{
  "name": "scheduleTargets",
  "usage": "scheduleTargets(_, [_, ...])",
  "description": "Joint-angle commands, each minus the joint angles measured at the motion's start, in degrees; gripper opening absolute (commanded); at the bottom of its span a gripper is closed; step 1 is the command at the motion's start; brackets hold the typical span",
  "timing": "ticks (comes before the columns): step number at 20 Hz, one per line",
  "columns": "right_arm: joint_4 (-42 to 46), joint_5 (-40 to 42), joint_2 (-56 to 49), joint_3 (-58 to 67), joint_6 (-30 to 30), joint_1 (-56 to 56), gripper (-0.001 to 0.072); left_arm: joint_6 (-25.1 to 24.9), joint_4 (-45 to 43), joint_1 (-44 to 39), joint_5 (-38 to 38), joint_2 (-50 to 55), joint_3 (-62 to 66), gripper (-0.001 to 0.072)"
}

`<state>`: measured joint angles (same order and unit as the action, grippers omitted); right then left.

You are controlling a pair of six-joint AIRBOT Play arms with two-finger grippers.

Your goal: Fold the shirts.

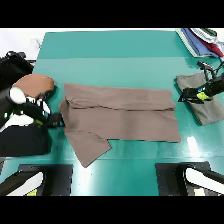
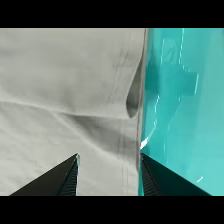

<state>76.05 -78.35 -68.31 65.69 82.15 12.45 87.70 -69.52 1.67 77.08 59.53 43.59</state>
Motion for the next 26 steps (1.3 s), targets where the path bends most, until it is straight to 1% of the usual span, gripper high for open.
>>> scheduleTargets(1, [0.0, 1.0, 2.5, -1.8, -0.2, -1.1, 0.0444, 0.2, 10.9, 0.0, -5.6, -9.5, -15.2, 0.0556])
scheduleTargets(2, [0.0, 1.0, 2.5, -1.8, -0.2, -1.5, 0.0444, -0.5, 13.5, 0.0, -7.6, -9.5, -17.6, 0.0556])
scheduleTargets(4, [0.0, 0.7, 2.5, -1.8, -0.2, -2.6, 0.0444, -0.8, 14.6, 0.0, -10.5, -9.5, -21.3, 0.0555])
scheduleTargets(9, [0.0, -0.5, 2.5, -1.8, -0.1, -2.7, 0.044, -1.9, 16.4, 0.0, -12.6, -9.5, -23.1, 0.0555])
scheduleTargets(10, [0.0, -1.1, 2.5, -1.8, -0.2, -2.7, 0.044, -2.1, 16.9, 0.0, -13.0, -9.5, -23.0, 0.0515])
scheduleTargets(12, [0.2, -2.9, 2.5, -2.3, -0.2, -1.5, 0.044, -2.8, 19.5, 0.0, -14.3, -9.6, -23.0, 0.0208])
scheduleTargets(13, [0.2, -3.8, 2.9, -3.9, -0.2, 0.1, 0.044, -4.1, 20.4, 0.0, -14.7, -9.8, -22.9, 0.0033])
scheduleTargets(15, [0.7, -5.4, 4.5, -10.1, -1.1, 5.6, 0.044, -5.5, 20.3, 0.0, -12.3, -9.9, -21.5, 0.0023])
scheduleTargets(16, [0.6, -5.9, 5.3, -14.0, -1.6, 9.6, 0.0459, -6.5, 20.2, 0.0, -10.8, -9.9, -20.7, 0.0023])
scheduleTargets(17, [0.6, -6.6, 6.0, -17.6, -1.6, 13.7, 0.0581, -7.3, 20.2, 0.0, -9.4, -9.9, -20.1, 0.0023])
scheduleTargets(18, [0.5, -7.7, 6.3, -21.1, -1.6, 18.2, 0.0625, -7.4, 20.2, 0.0, -8.5, -9.9, -19.6, 0.0023])
scheduleTargets(20, [-0.6, -7.6, 6.3, -27.2, -1.6, 25.2, 0.0621, -8.0, 20.2, 0.0, -8.4, -9.9, -19.3, 0.0023])
scheduleTargets(22, [-4.7, -6.0, 6.1, -32.3, -1.9, 28.8, 0.0572, -8.3, 20.2, 0.0, -8.5, -9.9, -19.3, 0.0023])
scheduleTargets(24, [-10.6, -4.0, 4.8, -35.7, -3.2, 28.9, 0.0571, -8.3, 20.2, 0.0, -8.5, -9.9, -19.3, 0.0023])
scheduleTargets(26, [-14.6, -1.0, 2.7, -37.7, -3.4, 26.1, 0.0566, -8.2, 20.3, 0.0, -8.5, -9.9, -19.3, 0.0023])
